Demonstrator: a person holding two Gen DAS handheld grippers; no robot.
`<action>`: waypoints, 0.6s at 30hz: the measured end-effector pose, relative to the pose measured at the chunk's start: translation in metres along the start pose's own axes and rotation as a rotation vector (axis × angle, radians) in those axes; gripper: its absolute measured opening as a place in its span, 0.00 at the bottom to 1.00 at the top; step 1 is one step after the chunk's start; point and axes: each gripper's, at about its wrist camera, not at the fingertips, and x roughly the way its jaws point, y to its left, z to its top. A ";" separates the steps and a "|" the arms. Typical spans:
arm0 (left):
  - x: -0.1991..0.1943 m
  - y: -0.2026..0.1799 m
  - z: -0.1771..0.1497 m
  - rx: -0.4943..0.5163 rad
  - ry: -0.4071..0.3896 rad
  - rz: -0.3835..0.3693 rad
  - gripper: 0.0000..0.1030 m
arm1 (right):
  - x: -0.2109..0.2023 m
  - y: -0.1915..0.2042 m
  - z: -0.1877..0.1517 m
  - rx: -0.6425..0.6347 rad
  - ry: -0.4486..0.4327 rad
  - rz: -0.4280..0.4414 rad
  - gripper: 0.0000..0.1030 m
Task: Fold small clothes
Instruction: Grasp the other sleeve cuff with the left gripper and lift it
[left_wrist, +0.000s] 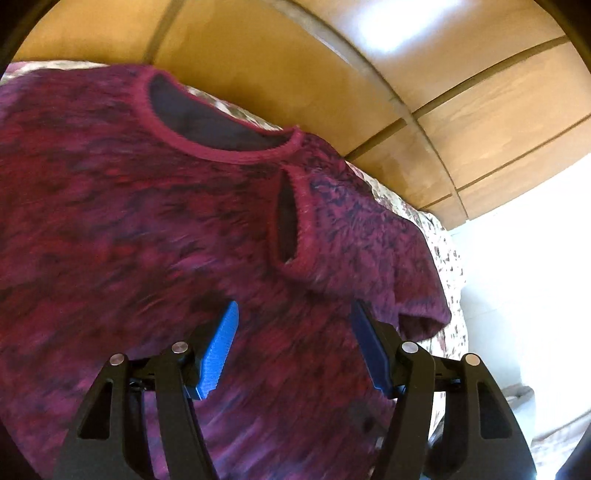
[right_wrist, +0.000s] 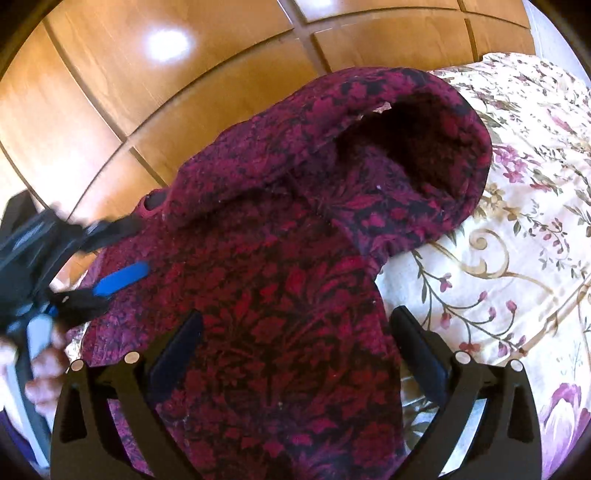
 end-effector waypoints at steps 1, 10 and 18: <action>0.007 -0.002 0.004 -0.005 0.008 -0.001 0.61 | -0.001 -0.001 0.000 0.004 -0.002 0.006 0.98; 0.013 -0.025 0.026 0.060 -0.054 0.038 0.10 | -0.006 -0.010 -0.003 0.036 -0.028 0.048 0.98; -0.085 -0.024 0.035 0.119 -0.234 -0.006 0.10 | -0.030 -0.011 0.022 0.101 -0.131 0.188 0.98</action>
